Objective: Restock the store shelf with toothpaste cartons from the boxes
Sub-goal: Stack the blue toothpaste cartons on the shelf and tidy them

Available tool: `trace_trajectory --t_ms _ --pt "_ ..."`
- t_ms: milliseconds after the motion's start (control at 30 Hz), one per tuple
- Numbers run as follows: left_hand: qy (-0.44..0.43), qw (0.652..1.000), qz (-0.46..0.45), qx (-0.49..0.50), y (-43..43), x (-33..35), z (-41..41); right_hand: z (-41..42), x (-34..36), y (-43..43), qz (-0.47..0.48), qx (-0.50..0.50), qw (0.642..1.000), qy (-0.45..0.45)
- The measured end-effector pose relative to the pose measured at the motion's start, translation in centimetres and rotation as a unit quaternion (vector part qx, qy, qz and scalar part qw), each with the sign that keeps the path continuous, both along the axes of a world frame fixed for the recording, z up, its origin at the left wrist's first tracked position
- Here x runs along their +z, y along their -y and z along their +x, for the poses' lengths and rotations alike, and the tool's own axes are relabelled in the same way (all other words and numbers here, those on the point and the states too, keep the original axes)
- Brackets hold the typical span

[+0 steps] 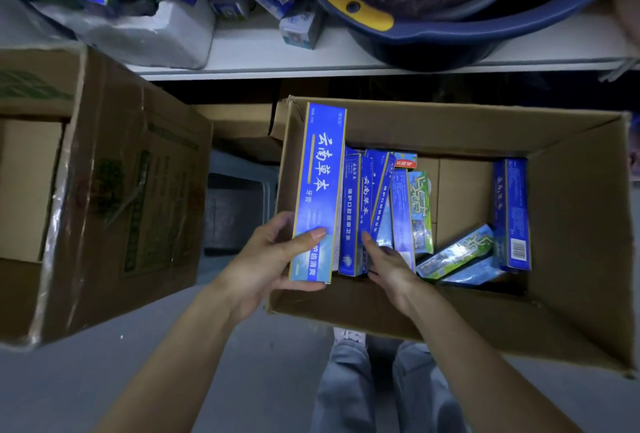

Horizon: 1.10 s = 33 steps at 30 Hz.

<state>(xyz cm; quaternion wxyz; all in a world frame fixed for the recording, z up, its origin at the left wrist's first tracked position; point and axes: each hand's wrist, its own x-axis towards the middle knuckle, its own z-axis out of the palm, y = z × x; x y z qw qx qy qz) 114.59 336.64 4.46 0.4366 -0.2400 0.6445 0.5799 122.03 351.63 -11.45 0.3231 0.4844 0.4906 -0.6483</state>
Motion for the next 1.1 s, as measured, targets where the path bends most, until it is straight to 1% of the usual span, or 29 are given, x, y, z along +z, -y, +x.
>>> trace_trajectory --t_ms 100,200,300,467,533,600,667,733,800,933,1100 --pt "0.001 1.000 -0.012 0.002 0.5 -0.3 0.2 -0.2 0.6 -0.3 -0.010 -0.026 1.000 -0.001" --pt "0.005 1.000 -0.016 0.002 1.1 -0.5 0.6 -0.1 1.1 -0.1 -0.004 -0.017 1.000 -0.008" --pt "0.004 1.000 -0.017 0.001 1.5 -0.8 1.4 -0.2 1.6 -0.2 0.000 -0.029 1.000 -0.012" --pt "0.010 1.000 -0.012 0.002 2.0 -1.0 2.3 0.0 2.7 -0.7 -0.074 -0.038 0.996 -0.030" --pt "0.007 1.000 -0.013 -0.002 2.2 -1.1 2.5 -0.2 3.2 -0.2 -0.053 -0.036 0.997 -0.046" --pt "0.005 1.000 -0.013 0.001 2.4 -1.2 2.8 -0.4 3.7 0.4 -0.006 -0.039 0.998 -0.056" --pt "0.004 1.000 -0.013 0.004 2.5 -1.1 3.0 -0.5 4.2 1.0 0.029 -0.061 0.996 -0.062" --pt "0.001 1.000 -0.014 0.006 2.8 -0.9 3.2 -0.4 4.7 1.4 0.044 -0.091 0.992 -0.075" --pt "-0.001 1.000 -0.016 0.009 3.1 -0.7 3.3 -0.2 5.8 1.3 0.040 -0.107 0.990 -0.089" --pt "0.000 1.000 -0.014 0.016 3.3 1.1 3.9 1.3 11.4 -0.2 -0.045 -0.140 0.985 -0.089" --pt "0.018 0.999 0.017 0.023 0.5 7.5 6.5 5.7 22.2 -4.0 -0.115 -0.146 0.975 -0.124"
